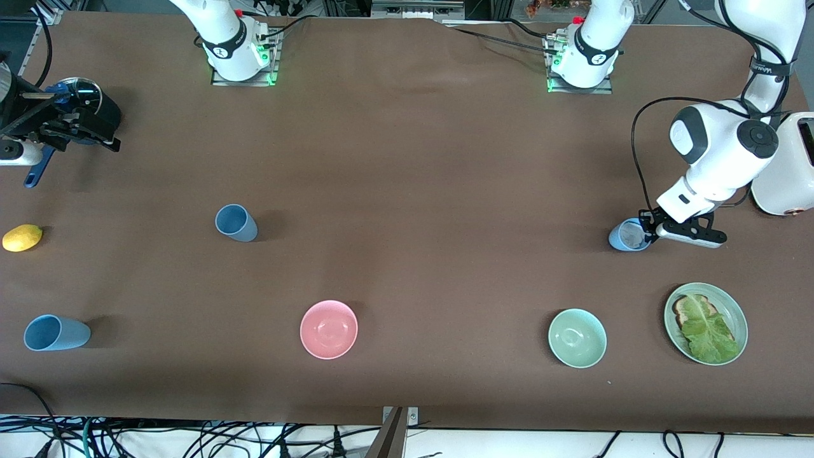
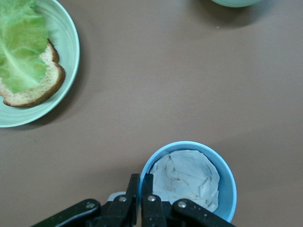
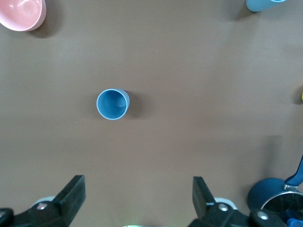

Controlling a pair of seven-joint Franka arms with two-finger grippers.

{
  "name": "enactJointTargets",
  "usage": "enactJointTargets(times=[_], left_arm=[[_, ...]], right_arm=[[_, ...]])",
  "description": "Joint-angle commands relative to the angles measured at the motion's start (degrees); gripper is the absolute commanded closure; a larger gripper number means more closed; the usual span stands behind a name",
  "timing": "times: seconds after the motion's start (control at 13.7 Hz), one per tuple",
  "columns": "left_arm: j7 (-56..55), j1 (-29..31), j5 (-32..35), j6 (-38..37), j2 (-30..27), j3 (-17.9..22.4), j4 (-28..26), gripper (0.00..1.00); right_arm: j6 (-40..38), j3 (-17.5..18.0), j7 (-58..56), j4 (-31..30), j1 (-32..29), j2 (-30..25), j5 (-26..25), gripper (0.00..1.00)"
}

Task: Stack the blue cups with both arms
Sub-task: 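Close the left gripper on the blue cup rim and lift it, then carry the blue cup with the left gripper to the table middle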

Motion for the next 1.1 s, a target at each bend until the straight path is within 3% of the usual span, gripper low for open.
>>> enactJointTargets(times=[0.0,0.22,0.51,1.02], left_arm=[[-0.16,-1.49,-3.48,-7.95,-4.41,0.24,1.68,1.00],[-7.95,-3.49,-5.60,-21.65,-5.38,-0.02,9.40,1.00],[-29.29,-11.13,-4.20,-38.02,-4.24,-0.38,23.64,1.00],[-64.29,-28.27,0.20,-43.49,3.83,-0.29,38.94,1.00]], right_arm=[[-1.12,-0.04,-0.37,1.07,-0.48,0.26,0.23,0.00],[-1.03,-0.13,-0.37,1.07,-0.48,0.26,0.23,0.00],[-1.12,-0.13,-0.37,0.98,-0.48,0.26,0.23,0.00],[-1.12,-0.13,-0.37,0.98,-0.48,0.26,0.23,0.00]])
